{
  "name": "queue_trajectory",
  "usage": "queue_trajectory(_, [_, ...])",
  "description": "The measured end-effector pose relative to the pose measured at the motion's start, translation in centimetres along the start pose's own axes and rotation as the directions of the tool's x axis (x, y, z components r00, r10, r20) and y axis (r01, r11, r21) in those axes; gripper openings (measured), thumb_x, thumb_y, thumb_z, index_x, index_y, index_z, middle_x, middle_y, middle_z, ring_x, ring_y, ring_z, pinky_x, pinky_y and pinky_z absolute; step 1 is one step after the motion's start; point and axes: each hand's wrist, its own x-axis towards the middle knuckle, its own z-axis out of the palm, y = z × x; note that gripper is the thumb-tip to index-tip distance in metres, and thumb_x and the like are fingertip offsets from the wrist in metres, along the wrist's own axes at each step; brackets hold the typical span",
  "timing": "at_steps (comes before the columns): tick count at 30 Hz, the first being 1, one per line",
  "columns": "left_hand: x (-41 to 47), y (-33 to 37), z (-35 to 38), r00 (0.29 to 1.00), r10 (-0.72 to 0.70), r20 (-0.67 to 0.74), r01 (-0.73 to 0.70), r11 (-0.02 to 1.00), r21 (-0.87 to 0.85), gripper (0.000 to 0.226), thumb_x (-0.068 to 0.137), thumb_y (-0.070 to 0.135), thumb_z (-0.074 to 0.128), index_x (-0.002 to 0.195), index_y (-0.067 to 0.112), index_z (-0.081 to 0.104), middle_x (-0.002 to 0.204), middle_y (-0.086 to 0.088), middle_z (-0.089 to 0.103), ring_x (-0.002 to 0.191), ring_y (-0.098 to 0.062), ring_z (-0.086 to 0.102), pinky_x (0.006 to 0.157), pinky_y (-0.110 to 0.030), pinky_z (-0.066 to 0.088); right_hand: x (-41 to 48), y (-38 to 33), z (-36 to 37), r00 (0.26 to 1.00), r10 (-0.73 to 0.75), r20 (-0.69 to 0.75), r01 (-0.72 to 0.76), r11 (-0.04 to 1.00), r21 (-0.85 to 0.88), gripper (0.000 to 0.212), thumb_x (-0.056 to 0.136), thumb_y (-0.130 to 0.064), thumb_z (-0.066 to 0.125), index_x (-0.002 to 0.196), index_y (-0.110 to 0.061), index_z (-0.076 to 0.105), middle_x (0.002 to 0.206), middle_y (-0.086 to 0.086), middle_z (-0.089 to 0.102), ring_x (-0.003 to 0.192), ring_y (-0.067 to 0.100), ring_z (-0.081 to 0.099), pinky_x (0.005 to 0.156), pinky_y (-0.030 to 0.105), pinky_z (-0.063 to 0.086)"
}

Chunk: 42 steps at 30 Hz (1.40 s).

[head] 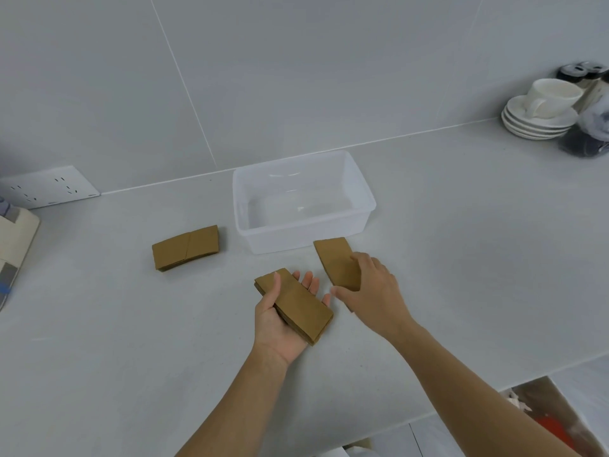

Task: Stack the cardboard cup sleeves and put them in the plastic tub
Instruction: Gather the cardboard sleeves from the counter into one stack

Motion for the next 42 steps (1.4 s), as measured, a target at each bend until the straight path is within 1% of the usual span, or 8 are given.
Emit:
queue_trajectory(6, [0.0,0.1,0.1,0.999,0.007,0.046,-0.014,0.989,0.146,0.055,0.070,0.046,0.063,0.113,0.012,0.065,0.108,-0.012,0.071,0.093,-0.030,0.069,0.077,-0.044,0.056,-1.3,-1.8,0.7,0.990,-0.133,0.053,0.125,0.984,0.127,0.060,0.080,-0.036,0.063,0.132,-0.018,0.039,0.130,0.001,0.048,0.121,0.019,0.043,0.105,0.037,0.035])
queue_trajectory(12, [-0.3,0.1,-0.1,0.993,-0.011,0.114,-0.003,0.992,0.128,0.044,0.069,0.047,0.061,0.088,0.011,0.077,0.095,-0.010,0.074,0.086,-0.028,0.071,0.089,-0.045,0.049,-2.2,-2.7,1.9,0.960,-0.258,0.106,0.245,0.962,0.122,0.054,0.082,-0.033,0.062,0.130,-0.021,0.042,0.135,0.000,0.045,0.122,0.017,0.040,0.107,0.037,0.033])
queue_trajectory(17, [-0.6,0.3,-0.5,0.990,-0.022,0.140,0.011,0.997,0.082,0.049,0.070,0.046,0.063,0.099,0.009,0.073,0.108,-0.006,0.070,0.100,-0.027,0.066,0.094,-0.045,0.046,-2.5,-2.6,2.6,0.946,-0.291,0.145,0.276,0.954,0.115,0.054,0.084,-0.033,0.060,0.133,-0.024,0.041,0.146,-0.001,0.035,0.133,0.014,0.029,0.109,0.028,0.022])
queue_trajectory(22, [-0.8,0.2,-0.7,0.990,-0.019,0.138,0.004,0.995,0.102,0.045,0.069,0.043,0.064,0.099,0.011,0.072,0.107,-0.005,0.072,0.096,-0.026,0.069,0.087,-0.045,0.049,-2.6,-2.6,3.0,0.936,-0.301,0.184,0.292,0.954,0.075,0.056,0.085,-0.035,0.058,0.136,-0.023,0.038,0.149,-0.001,0.031,0.133,0.017,0.030,0.111,0.030,0.020])
queue_trajectory(26, [-0.7,0.2,-0.7,0.993,0.021,0.116,-0.036,0.991,0.127,0.049,0.070,0.038,0.063,0.114,0.014,0.063,0.117,-0.006,0.068,0.108,-0.027,0.062,0.089,-0.045,0.048,-2.8,-2.3,3.3,0.925,-0.329,0.187,0.331,0.943,0.023,0.055,0.086,-0.037,0.056,0.137,-0.022,0.038,0.146,-0.001,0.034,0.131,0.016,0.032,0.109,0.028,0.019])
queue_trajectory(34, [-0.4,-0.1,-0.7,0.995,-0.017,0.102,0.003,0.992,0.127,0.050,0.072,0.024,0.065,0.121,0.013,0.059,0.110,-0.004,0.068,0.110,-0.025,0.059,0.092,-0.043,0.049,-2.3,-1.4,3.2,0.901,-0.346,0.263,0.365,0.931,-0.027,0.053,0.089,-0.043,0.049,0.137,-0.023,0.039,0.150,-0.005,0.030,0.134,0.014,0.029,0.110,0.032,0.020])
queue_trajectory(38, [-0.2,-0.2,-0.6,0.992,-0.005,0.128,-0.010,0.993,0.119,0.040,0.074,0.019,0.065,0.113,0.014,0.060,0.107,-0.005,0.067,0.097,-0.023,0.066,0.084,-0.041,0.055,-1.6,-0.8,2.1,0.936,-0.340,0.088,0.335,0.940,0.066,0.044,0.086,-0.040,0.056,0.124,-0.017,0.055,0.133,-0.003,0.049,0.120,0.013,0.043,0.104,0.029,0.033])
queue_trajectory(42, [0.2,-0.3,-0.6,0.993,0.033,0.110,-0.042,0.996,0.073,0.036,0.072,0.013,0.066,0.108,0.011,0.061,0.097,-0.009,0.071,0.095,-0.024,0.066,0.099,-0.049,0.044,-0.1,0.6,1.1,0.978,-0.179,-0.104,0.178,0.984,-0.014,0.053,0.087,-0.041,0.055,0.131,-0.014,0.045,0.131,0.005,0.049,0.121,0.022,0.044,0.101,0.032,0.033])
